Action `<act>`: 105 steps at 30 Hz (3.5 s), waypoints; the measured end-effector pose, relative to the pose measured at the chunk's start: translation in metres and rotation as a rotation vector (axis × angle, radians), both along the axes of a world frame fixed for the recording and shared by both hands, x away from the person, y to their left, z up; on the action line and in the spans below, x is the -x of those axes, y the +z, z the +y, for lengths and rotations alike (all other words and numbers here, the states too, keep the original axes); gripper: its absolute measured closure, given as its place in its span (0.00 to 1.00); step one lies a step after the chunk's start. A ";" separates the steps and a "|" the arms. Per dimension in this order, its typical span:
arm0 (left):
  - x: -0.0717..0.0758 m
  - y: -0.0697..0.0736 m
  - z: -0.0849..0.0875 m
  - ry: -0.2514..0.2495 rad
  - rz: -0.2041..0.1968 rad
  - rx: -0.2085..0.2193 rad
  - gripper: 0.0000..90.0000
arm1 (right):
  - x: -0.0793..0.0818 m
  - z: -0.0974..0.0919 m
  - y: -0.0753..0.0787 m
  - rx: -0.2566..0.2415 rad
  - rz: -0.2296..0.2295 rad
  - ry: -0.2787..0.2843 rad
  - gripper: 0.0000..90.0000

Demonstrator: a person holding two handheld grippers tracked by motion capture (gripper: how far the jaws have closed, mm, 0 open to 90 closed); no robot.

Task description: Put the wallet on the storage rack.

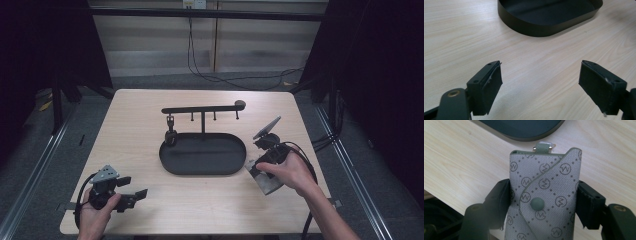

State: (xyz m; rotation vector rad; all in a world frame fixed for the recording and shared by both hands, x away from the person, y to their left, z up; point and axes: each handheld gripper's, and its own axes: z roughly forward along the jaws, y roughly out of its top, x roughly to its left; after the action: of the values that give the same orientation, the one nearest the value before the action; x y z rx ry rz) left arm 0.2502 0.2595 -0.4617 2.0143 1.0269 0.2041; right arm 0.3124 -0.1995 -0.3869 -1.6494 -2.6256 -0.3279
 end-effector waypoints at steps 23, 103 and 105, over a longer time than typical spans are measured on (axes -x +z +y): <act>-0.001 -0.001 0.001 0.008 0.012 0.005 0.21 | -0.034 0.011 0.023 -0.040 -0.021 -0.044 0.39; -0.001 0.001 0.000 -0.014 0.009 0.021 0.21 | -0.094 0.032 -0.076 -0.358 -0.156 -0.302 0.39; -0.001 0.000 -0.001 -0.020 0.015 0.017 0.21 | -0.093 0.031 -0.077 -0.354 -0.166 -0.297 0.39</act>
State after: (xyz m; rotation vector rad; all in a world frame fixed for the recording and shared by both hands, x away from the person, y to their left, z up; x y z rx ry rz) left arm 0.2516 0.2588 -0.4616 2.0133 1.0140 0.1692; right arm 0.4058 -0.1681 -0.4641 -1.9426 -2.2394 -0.9156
